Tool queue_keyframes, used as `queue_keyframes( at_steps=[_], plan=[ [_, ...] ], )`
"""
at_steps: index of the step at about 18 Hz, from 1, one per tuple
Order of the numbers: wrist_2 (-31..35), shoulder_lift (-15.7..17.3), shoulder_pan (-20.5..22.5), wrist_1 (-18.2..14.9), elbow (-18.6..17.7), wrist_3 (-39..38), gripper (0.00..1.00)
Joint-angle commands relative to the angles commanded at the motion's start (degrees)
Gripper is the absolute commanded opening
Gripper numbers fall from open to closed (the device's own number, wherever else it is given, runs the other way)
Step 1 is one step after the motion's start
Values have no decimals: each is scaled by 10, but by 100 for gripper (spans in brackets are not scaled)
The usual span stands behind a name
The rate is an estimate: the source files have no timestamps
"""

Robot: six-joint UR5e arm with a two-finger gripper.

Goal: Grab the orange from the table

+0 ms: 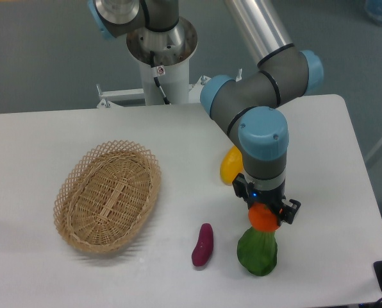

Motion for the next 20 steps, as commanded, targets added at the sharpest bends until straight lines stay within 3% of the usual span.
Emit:
queue_keyframes(
  at_steps=[20],
  plan=[
    [-14,7,9,1,-3,-1,61]
  ],
)
